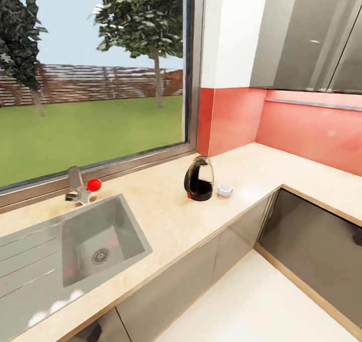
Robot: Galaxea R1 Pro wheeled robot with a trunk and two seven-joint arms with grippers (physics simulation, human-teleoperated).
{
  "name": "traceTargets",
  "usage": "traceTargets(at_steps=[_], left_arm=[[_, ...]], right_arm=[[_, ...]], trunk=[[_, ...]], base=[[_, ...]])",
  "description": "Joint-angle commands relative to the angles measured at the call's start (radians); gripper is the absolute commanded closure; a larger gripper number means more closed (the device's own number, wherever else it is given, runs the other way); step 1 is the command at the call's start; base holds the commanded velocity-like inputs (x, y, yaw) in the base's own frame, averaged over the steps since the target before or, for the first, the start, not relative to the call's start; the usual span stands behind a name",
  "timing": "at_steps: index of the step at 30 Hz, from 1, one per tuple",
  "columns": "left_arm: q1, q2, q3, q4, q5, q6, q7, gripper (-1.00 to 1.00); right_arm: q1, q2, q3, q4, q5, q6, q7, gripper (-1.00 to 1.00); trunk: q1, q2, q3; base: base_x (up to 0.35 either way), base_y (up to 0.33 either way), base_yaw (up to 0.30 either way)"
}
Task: Set up a coffee station on the kitchen countertop: keep the coffee maker on the countertop, move the bottle of coffee from the kitchen shelf to the counter next to the coffee maker, place a paper coffee filter on top of the coffee maker, put the saucer next to the coffee maker with the coffee cup on the saucer, and place the electric kettle next to the coffee maker.
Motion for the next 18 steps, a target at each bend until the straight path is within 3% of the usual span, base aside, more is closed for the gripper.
traceTargets(at_steps=[1, 18], left_arm=[[-0.001, 0.000, 0.009, 0.001, -0.009, -0.003, -0.003, -1.00], [0.000, 0.002, 0.009, 0.000, -0.009, -0.002, -0.001, -1.00]], right_arm=[[-0.001, 0.000, -0.008, -0.002, 0.008, 0.001, 0.006, -1.00], [-0.001, 0.003, -0.002, 0.001, 0.011, 0.002, 0.013, -1.00]], trunk=[[0.001, -0.002, -0.002], [0.001, -0.002, -0.002]], base=[[0.224, -0.251, 0.000], [0.179, -0.268, 0.000]])
